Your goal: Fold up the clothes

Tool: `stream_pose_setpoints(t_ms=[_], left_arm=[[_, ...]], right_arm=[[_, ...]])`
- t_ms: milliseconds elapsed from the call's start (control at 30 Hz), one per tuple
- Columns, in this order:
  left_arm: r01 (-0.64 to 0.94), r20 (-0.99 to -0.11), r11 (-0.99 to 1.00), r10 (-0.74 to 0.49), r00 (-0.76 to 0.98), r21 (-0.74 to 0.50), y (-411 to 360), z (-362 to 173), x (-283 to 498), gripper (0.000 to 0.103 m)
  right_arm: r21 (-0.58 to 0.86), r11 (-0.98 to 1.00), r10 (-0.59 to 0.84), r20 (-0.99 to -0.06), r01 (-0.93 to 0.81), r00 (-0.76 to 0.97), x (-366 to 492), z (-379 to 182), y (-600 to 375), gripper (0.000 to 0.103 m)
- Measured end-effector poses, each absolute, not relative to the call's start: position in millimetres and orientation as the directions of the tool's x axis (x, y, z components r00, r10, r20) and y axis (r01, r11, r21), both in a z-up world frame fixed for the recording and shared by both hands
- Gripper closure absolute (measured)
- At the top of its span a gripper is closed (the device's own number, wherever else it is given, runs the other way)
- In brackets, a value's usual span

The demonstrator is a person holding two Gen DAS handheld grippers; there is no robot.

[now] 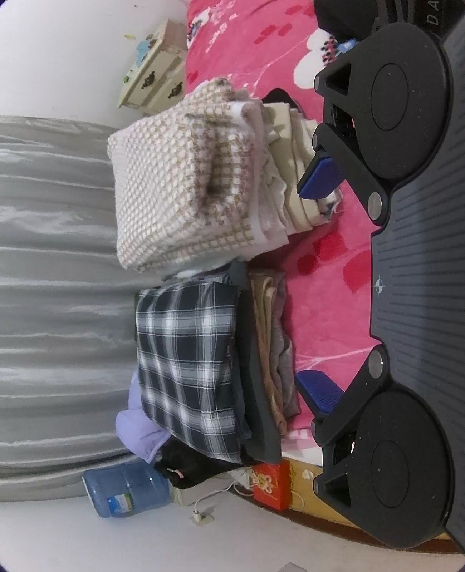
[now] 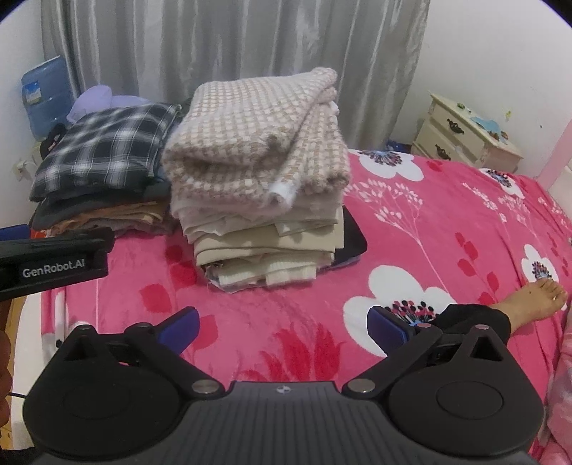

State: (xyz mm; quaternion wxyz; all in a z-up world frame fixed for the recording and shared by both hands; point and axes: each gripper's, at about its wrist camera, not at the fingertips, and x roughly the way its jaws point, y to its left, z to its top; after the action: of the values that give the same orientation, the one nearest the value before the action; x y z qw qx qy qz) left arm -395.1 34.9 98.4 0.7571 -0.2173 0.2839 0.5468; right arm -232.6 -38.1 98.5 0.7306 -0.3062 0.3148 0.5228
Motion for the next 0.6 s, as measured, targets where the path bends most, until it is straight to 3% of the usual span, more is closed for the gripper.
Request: stream_pose_setpoints(t_ms=[600], left_arm=[[-0.949,-0.684,0.316,0.695,0.222,0.013,29.1,91.5,-396.6,0.000]], right_arm=[[-0.151,0.227,0.555,-0.792,-0.962,0.255,-239.4,92.2,-38.4,0.000]])
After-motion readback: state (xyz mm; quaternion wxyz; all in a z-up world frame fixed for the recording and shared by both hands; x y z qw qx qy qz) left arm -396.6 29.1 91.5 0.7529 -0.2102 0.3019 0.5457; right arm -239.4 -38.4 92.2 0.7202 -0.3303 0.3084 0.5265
